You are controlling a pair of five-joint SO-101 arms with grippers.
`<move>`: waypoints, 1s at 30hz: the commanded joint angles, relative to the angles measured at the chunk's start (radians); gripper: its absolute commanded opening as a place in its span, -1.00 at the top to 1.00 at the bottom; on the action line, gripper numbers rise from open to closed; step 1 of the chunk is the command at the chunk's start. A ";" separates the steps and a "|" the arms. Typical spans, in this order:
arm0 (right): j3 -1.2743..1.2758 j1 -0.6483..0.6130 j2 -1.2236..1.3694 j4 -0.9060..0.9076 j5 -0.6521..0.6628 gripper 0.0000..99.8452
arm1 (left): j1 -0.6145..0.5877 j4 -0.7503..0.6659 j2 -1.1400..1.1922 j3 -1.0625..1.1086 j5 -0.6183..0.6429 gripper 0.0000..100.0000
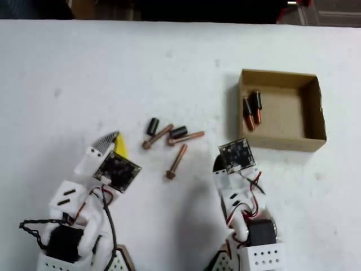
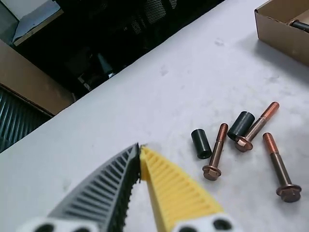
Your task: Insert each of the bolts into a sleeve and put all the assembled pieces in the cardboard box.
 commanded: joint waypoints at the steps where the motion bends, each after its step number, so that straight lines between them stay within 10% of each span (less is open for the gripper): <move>1: -0.011 -0.010 -0.010 -0.027 -0.003 0.97 | 0.008 -0.006 0.110 -0.103 -0.005 0.96; 30: 0.000 -0.012 -0.010 -0.027 -0.002 0.97 | 0.019 0.002 1.207 -0.687 -0.003 0.95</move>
